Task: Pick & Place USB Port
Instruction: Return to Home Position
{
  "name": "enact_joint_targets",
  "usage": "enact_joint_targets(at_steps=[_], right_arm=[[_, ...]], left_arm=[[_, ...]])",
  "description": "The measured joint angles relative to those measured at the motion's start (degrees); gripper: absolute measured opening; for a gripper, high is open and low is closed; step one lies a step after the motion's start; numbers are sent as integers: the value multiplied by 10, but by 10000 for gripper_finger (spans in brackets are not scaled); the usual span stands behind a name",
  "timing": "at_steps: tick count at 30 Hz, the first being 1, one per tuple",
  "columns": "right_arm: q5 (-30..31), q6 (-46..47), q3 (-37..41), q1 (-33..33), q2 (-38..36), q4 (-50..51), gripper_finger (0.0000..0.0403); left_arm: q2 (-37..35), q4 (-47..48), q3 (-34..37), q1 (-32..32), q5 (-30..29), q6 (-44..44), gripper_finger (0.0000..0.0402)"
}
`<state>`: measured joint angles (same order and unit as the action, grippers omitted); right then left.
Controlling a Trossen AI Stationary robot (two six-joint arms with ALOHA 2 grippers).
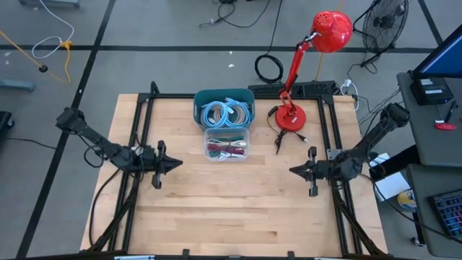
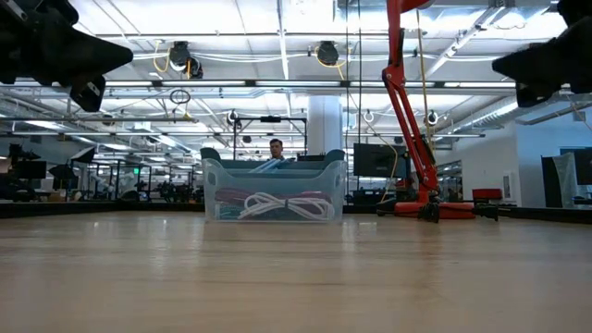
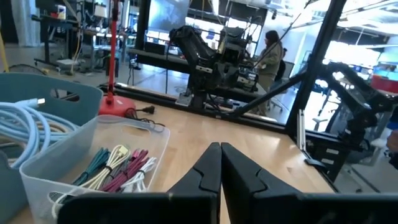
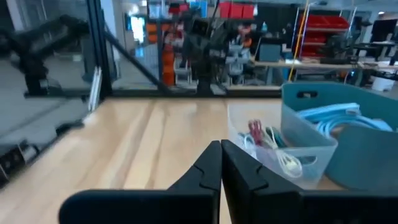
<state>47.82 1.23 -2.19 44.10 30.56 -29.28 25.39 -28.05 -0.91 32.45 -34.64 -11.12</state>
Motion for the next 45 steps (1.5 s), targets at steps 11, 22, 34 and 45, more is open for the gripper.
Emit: enact_joint_targets(at_steps=[11, 22, 34, 45], right_arm=[[-12, -21, 11, -36, -150, 167, 0], [-165, -35, 12, -177, -254, 245, 0], [-373, -36, 13, -407, -258, 265, 0], [-492, -22, 13, -573, -258, 280, 0]], left_arm=[[1, 8, 0, 0, -15, -19, 12], [1, 9, 0, 0, -15, -30, 7], [1, 14, 0, 0, -15, -33, 3], [1, 23, 0, 0, -15, -44, 15]])
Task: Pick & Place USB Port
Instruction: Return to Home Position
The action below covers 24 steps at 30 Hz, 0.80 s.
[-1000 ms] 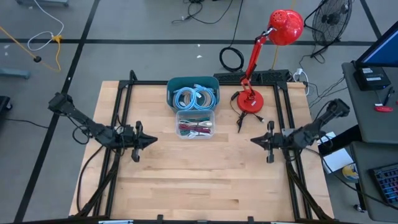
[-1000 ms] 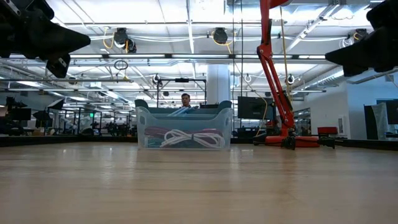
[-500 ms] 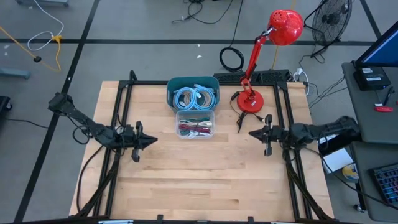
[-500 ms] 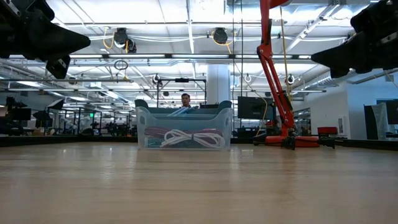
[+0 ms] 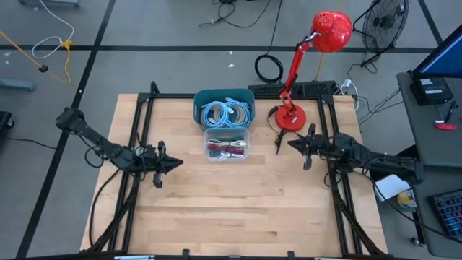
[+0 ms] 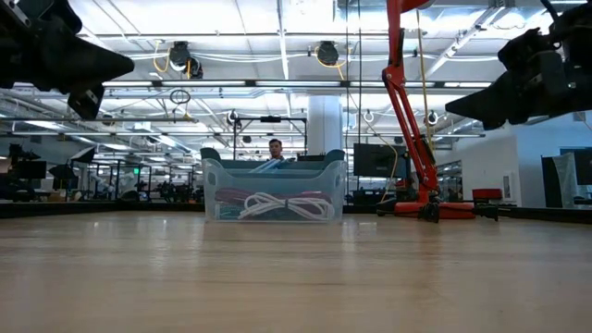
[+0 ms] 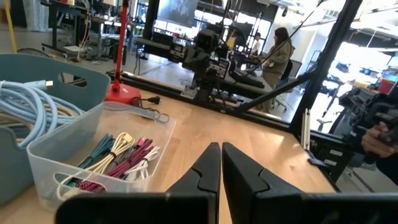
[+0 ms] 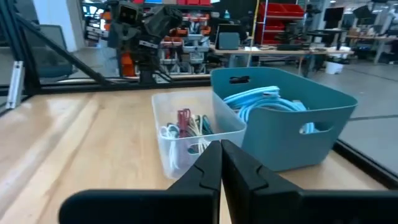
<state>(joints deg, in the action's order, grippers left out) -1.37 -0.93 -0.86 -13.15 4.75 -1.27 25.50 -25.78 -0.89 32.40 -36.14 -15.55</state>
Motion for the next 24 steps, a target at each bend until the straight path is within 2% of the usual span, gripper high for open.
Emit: enact_joint_targets(at_steps=[5, 13, 21, 24], right_arm=[[-2, 0, 0, 7, 0, -5, 0], [-5, -20, 0, 59, -3, -58, 0], [16, -32, 0, 74, -47, -32, 0], [16, -31, -5, 74, -46, -19, 0]], left_arm=[[0, 20, 0, 0, 0, -8, 3], [0, 25, 0, 0, 1, -25, 22], [0, 23, 0, 0, 1, -28, 3], [0, 24, 0, 0, 2, -32, 8]])
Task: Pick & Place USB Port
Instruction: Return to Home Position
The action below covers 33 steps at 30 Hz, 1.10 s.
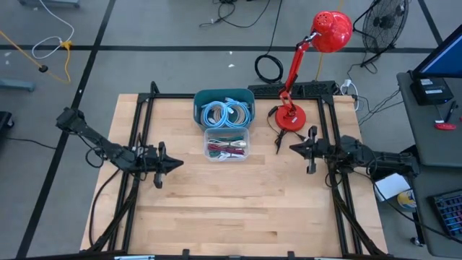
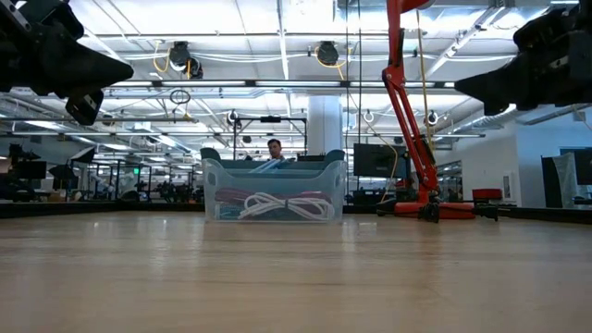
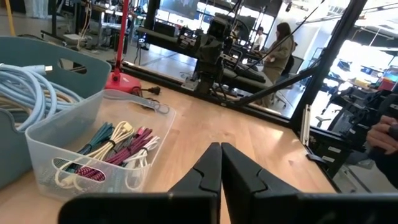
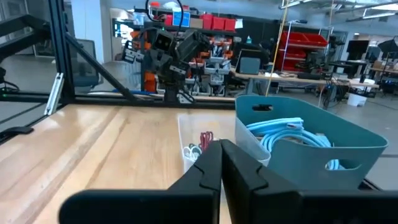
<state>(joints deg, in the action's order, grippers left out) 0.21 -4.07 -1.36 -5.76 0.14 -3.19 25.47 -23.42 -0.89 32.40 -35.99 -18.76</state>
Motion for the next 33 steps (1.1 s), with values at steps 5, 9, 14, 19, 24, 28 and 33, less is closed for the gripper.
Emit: enact_joint_targets(at_steps=[5, 9, 14, 19, 24, 28, 33], right_arm=[[8, -1, -18, 0, 0, 16, 0], [13, -11, -30, 0, 0, 21, 0], [13, -17, -35, 0, 0, 21, 0], [12, -23, -31, 0, 2, 18, 0], [12, -6, -19, 0, 6, 15, 0], [12, 27, -17, 0, 6, 15, 0], [12, 79, -17, 0, 6, 15, 0]], left_arm=[[0, 1, 0, 0, 1, -5, 24], [0, 7, 0, 0, 1, -9, 25], [0, 9, 0, 0, 1, -11, 26], [0, 9, 0, 0, 1, -11, 26], [0, 9, 0, 0, 1, -11, 26], [0, 9, 0, 0, 1, -9, 26], [0, 9, 0, 0, 1, 8, 26]])
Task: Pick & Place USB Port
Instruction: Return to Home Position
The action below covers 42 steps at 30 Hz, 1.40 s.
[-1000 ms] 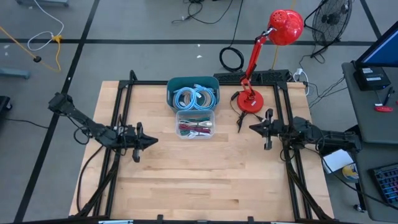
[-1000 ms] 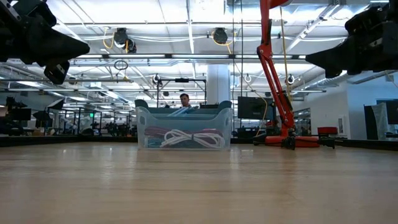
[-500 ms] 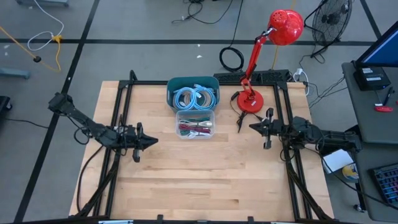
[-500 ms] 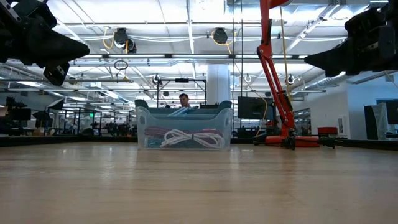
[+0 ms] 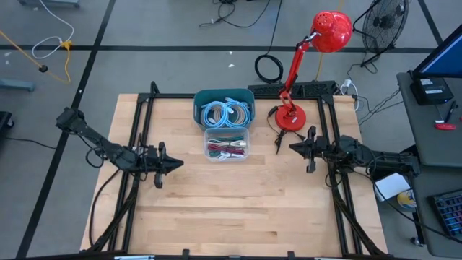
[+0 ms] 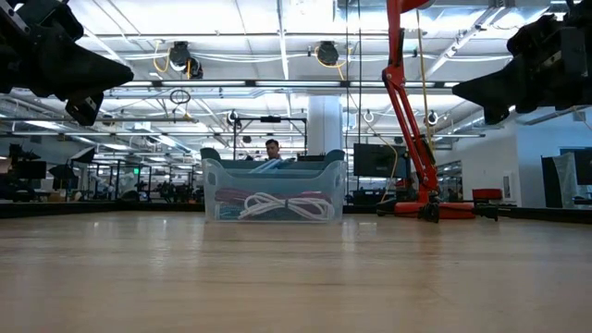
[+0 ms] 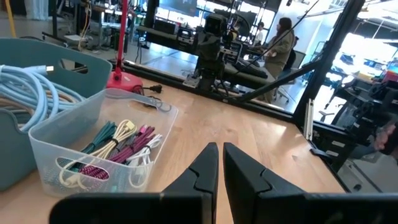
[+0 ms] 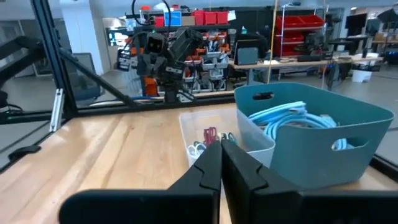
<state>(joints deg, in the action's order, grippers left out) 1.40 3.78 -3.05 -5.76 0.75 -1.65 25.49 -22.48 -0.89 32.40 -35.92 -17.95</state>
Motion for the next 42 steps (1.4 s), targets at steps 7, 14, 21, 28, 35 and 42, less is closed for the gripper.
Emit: enact_joint_targets(at_steps=[7, 14, 21, 28, 35, 42], right_arm=[[-4, 1, 0, 0, 1, 38, 0], [3, 1, 1, 0, 1, -61, 0], [2, 1, 1, 0, 1, -101, 0], [1, 1, 1, -3, -7, -102, 0], [1, 1, 5, -3, -7, -107, 0], [0, 0, 23, -3, 8, -115, 0]], left_arm=[[0, 0, 0, 0, 0, -2, 26], [0, 0, 0, 0, 0, -2, 26], [0, 0, 0, 0, 0, -2, 26], [0, 0, 0, 0, 0, -3, 26], [0, 0, 0, 0, -1, -3, 26], [0, 0, 0, 0, -1, -3, 26]])
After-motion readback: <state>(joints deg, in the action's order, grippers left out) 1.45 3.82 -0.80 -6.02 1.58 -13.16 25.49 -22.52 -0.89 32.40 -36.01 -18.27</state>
